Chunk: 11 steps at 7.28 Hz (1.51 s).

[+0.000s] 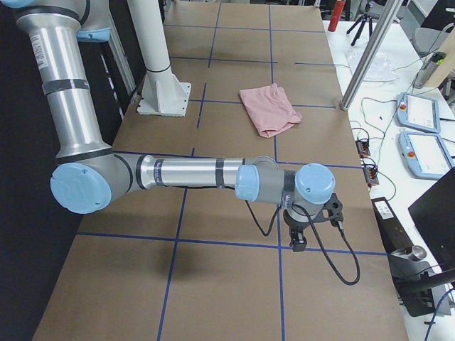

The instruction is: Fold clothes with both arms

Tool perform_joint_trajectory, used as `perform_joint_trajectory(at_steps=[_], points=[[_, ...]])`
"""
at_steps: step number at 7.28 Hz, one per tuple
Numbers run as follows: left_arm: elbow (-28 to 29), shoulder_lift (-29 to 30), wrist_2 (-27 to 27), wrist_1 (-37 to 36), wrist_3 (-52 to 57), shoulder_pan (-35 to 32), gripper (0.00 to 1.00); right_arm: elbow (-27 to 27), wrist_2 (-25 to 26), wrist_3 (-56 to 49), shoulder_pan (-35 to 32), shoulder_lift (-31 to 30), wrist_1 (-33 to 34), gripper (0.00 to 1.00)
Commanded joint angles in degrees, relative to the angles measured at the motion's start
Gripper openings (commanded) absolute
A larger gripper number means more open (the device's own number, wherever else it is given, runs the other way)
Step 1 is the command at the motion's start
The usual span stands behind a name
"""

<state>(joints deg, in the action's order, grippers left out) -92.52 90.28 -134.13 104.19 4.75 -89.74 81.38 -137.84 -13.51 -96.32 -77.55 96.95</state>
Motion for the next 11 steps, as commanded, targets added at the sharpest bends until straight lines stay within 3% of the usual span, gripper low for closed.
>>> perform_joint_trajectory(at_steps=[1,3,5,6,9,11], points=[[2.2,-2.1,0.1,2.8,0.3,-0.3,1.0,0.7,0.4,0.2,0.2,-1.5,0.0,1.0],[1.6,-2.1,4.6,0.3,0.1,-0.2,1.0,0.2,0.4,1.9,0.3,-3.6,0.1,1.0],[1.5,-1.5,4.8,-1.6,0.3,-0.1,1.0,0.4,0.5,4.3,0.3,-6.1,-1.1,1.0],[1.6,-1.5,4.8,-1.6,0.3,-0.2,1.0,0.4,1.2,5.7,0.9,-7.3,-5.5,1.0],[1.4,-1.7,4.8,-1.6,0.3,-0.1,1.0,0.6,3.3,25.8,8.0,-8.3,-20.6,1.0],[1.4,-1.6,4.7,-1.6,0.2,-0.1,1.0,0.3,3.4,27.0,10.0,-10.4,-24.3,1.0]])
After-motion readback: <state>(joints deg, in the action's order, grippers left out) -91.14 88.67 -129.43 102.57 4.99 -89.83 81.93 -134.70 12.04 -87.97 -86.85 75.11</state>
